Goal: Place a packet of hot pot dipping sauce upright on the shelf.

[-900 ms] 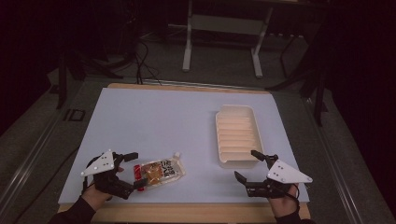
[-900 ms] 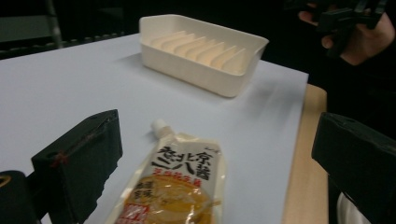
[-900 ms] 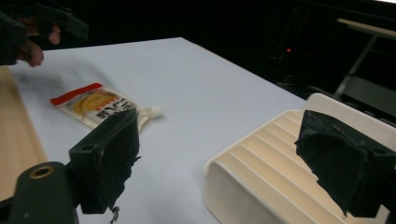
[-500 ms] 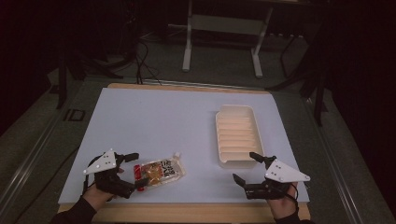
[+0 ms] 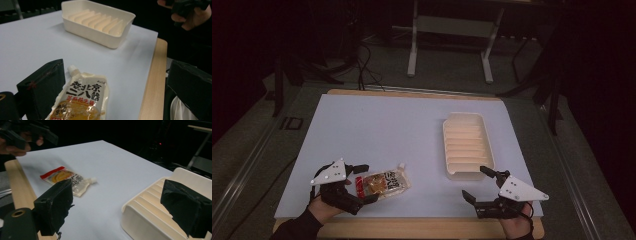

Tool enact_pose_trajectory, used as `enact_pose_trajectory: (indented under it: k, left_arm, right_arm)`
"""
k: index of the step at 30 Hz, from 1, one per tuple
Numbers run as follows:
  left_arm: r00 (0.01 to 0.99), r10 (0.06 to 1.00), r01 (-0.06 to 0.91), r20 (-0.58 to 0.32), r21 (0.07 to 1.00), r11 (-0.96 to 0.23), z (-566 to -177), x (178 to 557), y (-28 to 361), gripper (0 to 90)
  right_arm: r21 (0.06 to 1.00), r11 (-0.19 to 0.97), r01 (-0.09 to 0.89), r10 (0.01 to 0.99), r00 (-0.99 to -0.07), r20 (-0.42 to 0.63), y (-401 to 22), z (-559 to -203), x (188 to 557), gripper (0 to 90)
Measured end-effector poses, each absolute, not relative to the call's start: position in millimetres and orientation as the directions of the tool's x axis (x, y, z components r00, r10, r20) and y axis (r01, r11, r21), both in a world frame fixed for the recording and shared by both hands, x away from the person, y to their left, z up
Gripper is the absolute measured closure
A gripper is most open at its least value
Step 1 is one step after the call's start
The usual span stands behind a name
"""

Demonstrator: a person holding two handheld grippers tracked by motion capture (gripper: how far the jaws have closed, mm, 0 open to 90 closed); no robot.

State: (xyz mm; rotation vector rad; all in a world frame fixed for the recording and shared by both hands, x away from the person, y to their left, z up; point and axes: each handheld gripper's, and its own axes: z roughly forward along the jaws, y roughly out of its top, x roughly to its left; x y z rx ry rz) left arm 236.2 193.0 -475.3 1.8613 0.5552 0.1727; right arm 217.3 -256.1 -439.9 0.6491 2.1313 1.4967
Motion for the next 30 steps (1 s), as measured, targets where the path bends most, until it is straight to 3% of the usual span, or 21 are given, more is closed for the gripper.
enact_pose_trajectory:
  k: [8,17,30]
  left_arm:
    - [0.899,0.412,0.284,-0.146,0.912,-0.295,-468.5,242.6,179.4,2.0]
    - [0.884,0.433,0.337,-0.179,0.884,-0.324,-462.9,263.8,167.4,2.2]
    - [0.875,0.464,0.335,-0.136,0.863,-0.379,-459.0,295.3,152.2,5.8]
  right_arm:
    - [0.956,0.267,0.12,0.622,-0.779,-0.075,-253.3,-439.5,216.0,11.0]
    - [0.958,0.269,0.104,0.617,-0.782,-0.088,-249.9,-437.8,212.9,11.1]
    - [0.962,0.253,0.1,0.628,-0.774,-0.084,-249.2,-437.0,209.7,13.2]
